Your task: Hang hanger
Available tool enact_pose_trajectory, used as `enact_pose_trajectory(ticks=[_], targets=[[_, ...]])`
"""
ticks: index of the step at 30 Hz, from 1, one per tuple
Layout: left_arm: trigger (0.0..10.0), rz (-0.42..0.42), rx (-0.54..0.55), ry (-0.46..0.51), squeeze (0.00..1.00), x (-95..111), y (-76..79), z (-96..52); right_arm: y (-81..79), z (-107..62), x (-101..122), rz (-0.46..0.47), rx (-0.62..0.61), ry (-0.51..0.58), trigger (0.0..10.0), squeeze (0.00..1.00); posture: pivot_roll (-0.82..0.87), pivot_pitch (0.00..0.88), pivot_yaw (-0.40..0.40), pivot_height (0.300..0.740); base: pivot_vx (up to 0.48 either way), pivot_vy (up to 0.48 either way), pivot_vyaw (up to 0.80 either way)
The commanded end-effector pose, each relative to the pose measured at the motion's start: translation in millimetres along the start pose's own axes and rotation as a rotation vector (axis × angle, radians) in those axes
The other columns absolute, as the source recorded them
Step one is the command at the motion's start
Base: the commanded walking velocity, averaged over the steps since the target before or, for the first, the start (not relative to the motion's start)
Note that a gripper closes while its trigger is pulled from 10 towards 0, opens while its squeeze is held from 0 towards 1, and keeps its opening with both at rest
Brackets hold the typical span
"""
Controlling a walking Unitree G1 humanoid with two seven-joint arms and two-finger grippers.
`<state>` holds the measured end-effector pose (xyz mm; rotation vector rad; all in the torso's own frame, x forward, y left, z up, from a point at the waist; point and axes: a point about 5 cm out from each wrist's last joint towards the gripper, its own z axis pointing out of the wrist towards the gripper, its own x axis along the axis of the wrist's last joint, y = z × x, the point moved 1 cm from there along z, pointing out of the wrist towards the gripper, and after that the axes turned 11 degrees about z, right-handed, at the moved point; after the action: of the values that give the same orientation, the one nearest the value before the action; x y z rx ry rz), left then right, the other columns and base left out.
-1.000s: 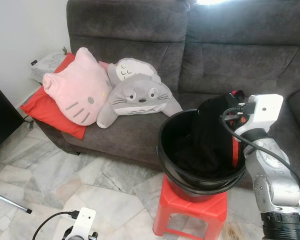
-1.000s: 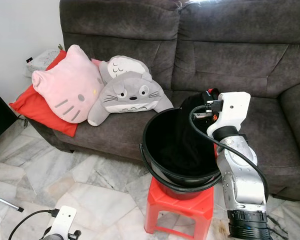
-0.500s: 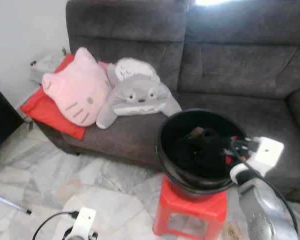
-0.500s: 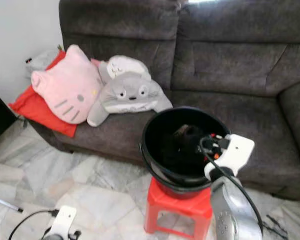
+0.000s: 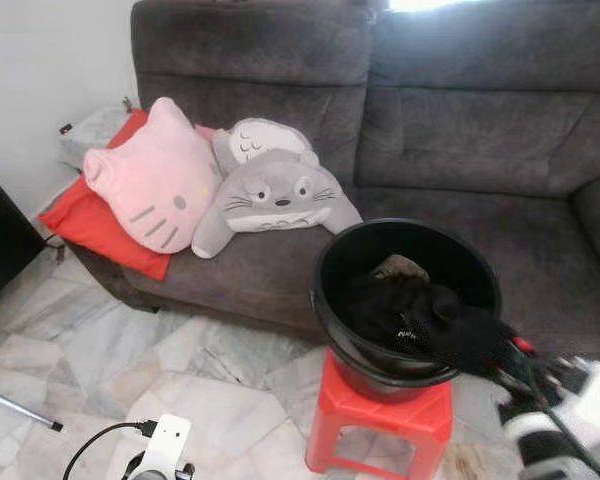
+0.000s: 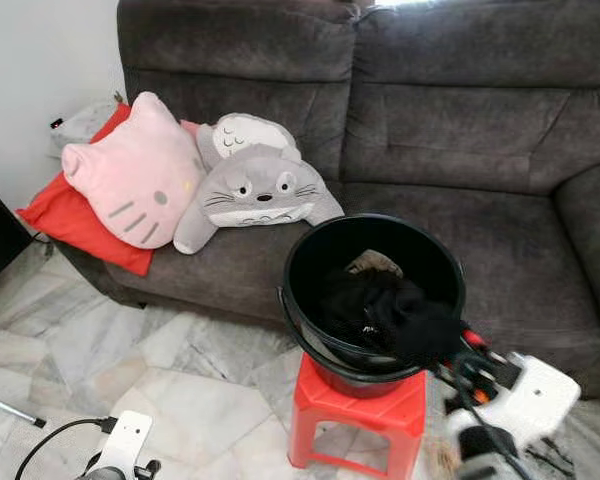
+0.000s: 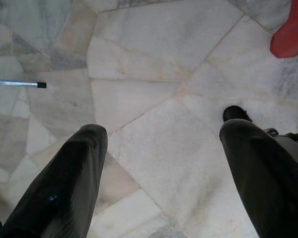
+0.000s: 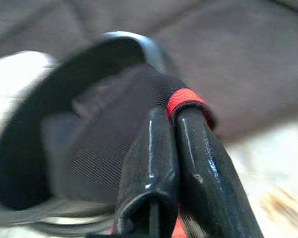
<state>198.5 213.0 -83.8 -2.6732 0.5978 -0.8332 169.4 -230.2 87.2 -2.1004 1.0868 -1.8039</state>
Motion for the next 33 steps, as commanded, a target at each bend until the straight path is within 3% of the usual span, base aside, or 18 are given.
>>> enact_pose_trajectory(ticks=[1, 6, 11, 12, 13, 14, 15, 16, 17, 22, 33], targets=[[10.0, 0.026, -0.004, -0.006, 0.00, -1.5, -1.6, -0.1, 5.2, 3.1, -1.1, 0.057, -0.058, 0.028, 0.0, 0.00, -0.31, 0.000, 0.095, 0.740, 0.000, 0.000, 0.00], [10.0, 0.027, 0.000, -0.007, 0.00, -1.8, -2.0, -0.1, 16.4, 8.0, -7.1, 0.056, -0.112, 0.022, 0.0, 0.00, -0.30, 0.000, 0.095, 0.740, 0.000, 0.000, 0.00], [10.0, 0.031, 0.001, -0.007, 0.00, -2.0, -2.0, -0.2, 16.4, 17.3, -23.6, 0.112, -0.061, -0.046, 0.0, 0.00, -0.30, 0.000, 0.097, 0.740, 0.000, 0.000, 0.00], [10.0, 0.031, 0.002, -0.007, 0.00, -2.0, -2.1, -0.2, 14.1, 19.8, -27.3, 0.114, -0.031, -0.063, 3.6, 0.00, -0.30, 0.000, 0.097, 0.740, 0.000, 0.000, 0.00], [10.0, 0.031, 0.002, -0.007, 0.00, -2.0, -2.1, -0.2, 14.1, 19.8, -27.3, 0.114, -0.031, -0.063, 3.6, 0.00, -0.30, 0.000, 0.097, 0.740, 0.000, 0.000, 0.00], [10.0, 0.032, 0.004, -0.007, 0.00, -2.0, -2.2, -0.2, 12.3, 22.5, -32.8, 0.127, -0.005, -0.088, 6.8, 0.00, -0.30, 0.000, 0.097, 0.740, 0.000, 0.000, 0.00], [10.0, 0.033, 0.005, -0.007, 0.00, -2.1, -2.2, -0.2, 12.0, 23.9, -35.4, 0.134, 0.005, -0.096, 8.4, 0.00, -0.29, 0.000, 0.096, 0.740, 0.000, 0.000, 0.00], [10.0, 0.033, 0.005, -0.007, 0.00, -2.1, -2.2, -0.2, 12.0, 23.9, -35.4, 0.134, 0.005, -0.096, 8.4, 0.00, -0.29, 0.000, 0.096, 0.740, 0.000, 0.000, 0.00], [10.0, 0.033, 0.006, -0.007, 0.00, -2.1, -2.2, -0.2, 13.0, 26.1, -38.9, 0.142, 0.013, -0.103, 10.0, 0.00, -0.29, 0.000, 0.096, 0.740, 0.000, 0.000, 0.00], [10.0, 0.034, 0.012, -0.007, 0.00, -2.0, -2.5, -0.2, 14.2, 30.3, -46.0, 0.181, 0.055, -0.106, 10.0, 0.00, -0.29, 0.000, 0.096, 0.740, 0.000, 0.000, 0.00], [10.0, 0.042, 0.020, -0.006, 0.00, -2.1, -3.3, -0.2, 7.8, 22.6, -45.5, 0.296, 0.212, -0.037, 10.0, 0.00, -0.28, 0.000, 0.101, 0.740, 0.000, 0.000, 0.00]])
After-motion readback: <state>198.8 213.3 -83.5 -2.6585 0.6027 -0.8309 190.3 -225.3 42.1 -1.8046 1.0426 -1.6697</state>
